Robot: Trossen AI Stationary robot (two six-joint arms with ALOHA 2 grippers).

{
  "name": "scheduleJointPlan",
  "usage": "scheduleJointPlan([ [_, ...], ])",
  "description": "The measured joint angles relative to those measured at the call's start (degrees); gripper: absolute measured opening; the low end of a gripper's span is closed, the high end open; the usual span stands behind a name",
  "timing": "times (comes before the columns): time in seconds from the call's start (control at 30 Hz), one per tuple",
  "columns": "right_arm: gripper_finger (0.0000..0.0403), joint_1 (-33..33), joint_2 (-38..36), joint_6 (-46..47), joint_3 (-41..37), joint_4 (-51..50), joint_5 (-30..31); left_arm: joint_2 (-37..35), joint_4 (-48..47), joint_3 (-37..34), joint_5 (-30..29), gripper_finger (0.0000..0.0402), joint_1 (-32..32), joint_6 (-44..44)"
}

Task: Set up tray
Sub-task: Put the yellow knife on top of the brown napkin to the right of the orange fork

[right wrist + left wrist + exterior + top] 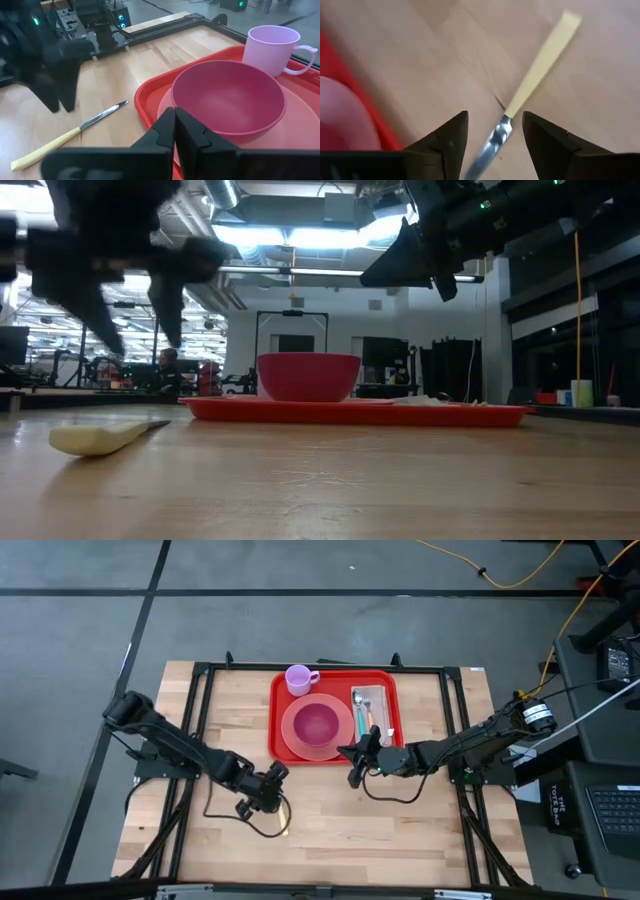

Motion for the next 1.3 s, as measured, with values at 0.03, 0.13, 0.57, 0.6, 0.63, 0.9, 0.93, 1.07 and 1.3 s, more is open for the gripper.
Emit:
scheduleJointPlan([
  [0.03,0.0012,0.0,0.0,0.0,0.0,0.0,0.0,1.4,-0.1,0.1,0.4,0.0183,0.2,0.5],
  [0.13,0.0011,0.0,0.0,0.0,0.0,0.0,0.0,5.2,-0.2,0.8,2.3,0.0183,0.5,1.1],
  [0.57,0.0011,0.0,0.0,-0.2,0.0,-0.1,0.0,13.6,2.2,1.7,5.8,0.0180,1.7,3.8],
  [0.6,0.0011,0.0,0.0,-0.2,0.0,-0.1,0.0,13.6,2.3,1.7,6.6,0.0180,1.9,3.7],
  [0.63,0.0011,0.0,0.0,-0.2,0.0,-0.1,0.0,13.6,2.3,1.7,7.3,0.0180,2.2,3.5],
  [0.9,0.0011,0.0,0.0,-0.2,0.0,-0.1,0.0,13.8,0.6,1.7,11.1,0.0151,3.7,-0.7],
  [0.93,0.0011,0.0,0.0,-0.2,0.0,-0.1,0.0,13.8,0.4,1.7,11.4,0.0145,3.9,-1.8],
  [1.07,0.0011,0.0,0.0,-0.1,0.0,0.0,0.0,13.8,0.1,1.6,12.0,0.0121,4.6,-4.0],
  [1.3,0.0010,0.0,0.0,-0.1,0.0,-0.1,0.0,13.8,0.0,1.6,11.9,0.0072,4.6,-5.8],
])
